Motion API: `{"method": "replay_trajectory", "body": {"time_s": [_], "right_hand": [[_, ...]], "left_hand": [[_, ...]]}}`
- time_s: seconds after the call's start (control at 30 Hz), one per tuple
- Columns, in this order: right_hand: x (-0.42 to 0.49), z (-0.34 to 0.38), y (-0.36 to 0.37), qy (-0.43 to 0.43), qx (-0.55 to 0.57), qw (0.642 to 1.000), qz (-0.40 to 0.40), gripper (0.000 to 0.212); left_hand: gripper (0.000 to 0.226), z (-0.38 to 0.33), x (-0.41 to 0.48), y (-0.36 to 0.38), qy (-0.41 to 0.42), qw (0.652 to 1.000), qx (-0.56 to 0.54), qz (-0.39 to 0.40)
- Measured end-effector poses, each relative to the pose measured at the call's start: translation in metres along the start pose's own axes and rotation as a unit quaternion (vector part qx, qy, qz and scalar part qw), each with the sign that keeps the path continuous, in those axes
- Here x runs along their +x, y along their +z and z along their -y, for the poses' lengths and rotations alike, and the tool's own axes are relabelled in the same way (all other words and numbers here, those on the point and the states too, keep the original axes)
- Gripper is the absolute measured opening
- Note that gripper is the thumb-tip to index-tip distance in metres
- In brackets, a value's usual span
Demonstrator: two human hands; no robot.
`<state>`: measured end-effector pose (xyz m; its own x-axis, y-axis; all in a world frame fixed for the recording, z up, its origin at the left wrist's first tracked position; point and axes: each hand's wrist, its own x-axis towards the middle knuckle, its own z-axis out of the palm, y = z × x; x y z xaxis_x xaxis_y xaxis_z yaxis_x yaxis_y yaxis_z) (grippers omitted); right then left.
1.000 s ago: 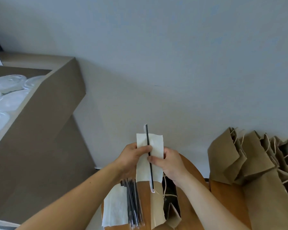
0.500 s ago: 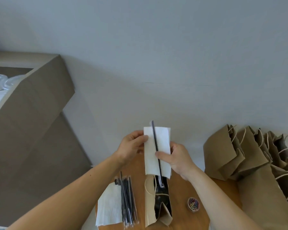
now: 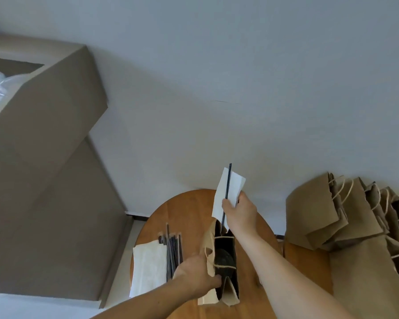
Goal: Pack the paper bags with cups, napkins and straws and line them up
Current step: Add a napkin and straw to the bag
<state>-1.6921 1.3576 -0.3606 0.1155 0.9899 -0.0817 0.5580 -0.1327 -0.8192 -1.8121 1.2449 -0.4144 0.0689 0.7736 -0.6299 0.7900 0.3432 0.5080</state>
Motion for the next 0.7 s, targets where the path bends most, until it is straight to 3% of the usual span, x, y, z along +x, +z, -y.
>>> {"method": "replay_trajectory", "body": {"time_s": [0.1, 0.2, 0.4, 0.57, 0.7], "right_hand": [[-0.009, -0.007, 0.011, 0.003, -0.027, 1.0, -0.006, 0.029], [-0.017, -0.009, 0.02, 0.001, -0.038, 0.999, 0.006, 0.03], [-0.034, -0.015, 0.01, 0.016, -0.123, 0.984, 0.131, 0.029], [-0.044, -0.028, -0.028, 0.116, -0.163, 0.959, 0.202, 0.015], [-0.059, -0.038, -0.018, 0.141, -0.223, 0.929, 0.258, 0.009]], "left_hand": [[0.038, -0.001, -0.001, -0.001, -0.03, 0.998, -0.056, -0.015], [0.034, -0.002, -0.001, -0.002, -0.036, 0.996, -0.074, -0.035], [0.027, 0.004, 0.002, -0.009, -0.019, 0.984, -0.172, -0.039], [0.023, 0.006, 0.006, -0.002, -0.033, 0.969, -0.243, -0.036], [0.019, 0.002, 0.002, 0.0, -0.049, 0.953, -0.297, -0.021]]}}
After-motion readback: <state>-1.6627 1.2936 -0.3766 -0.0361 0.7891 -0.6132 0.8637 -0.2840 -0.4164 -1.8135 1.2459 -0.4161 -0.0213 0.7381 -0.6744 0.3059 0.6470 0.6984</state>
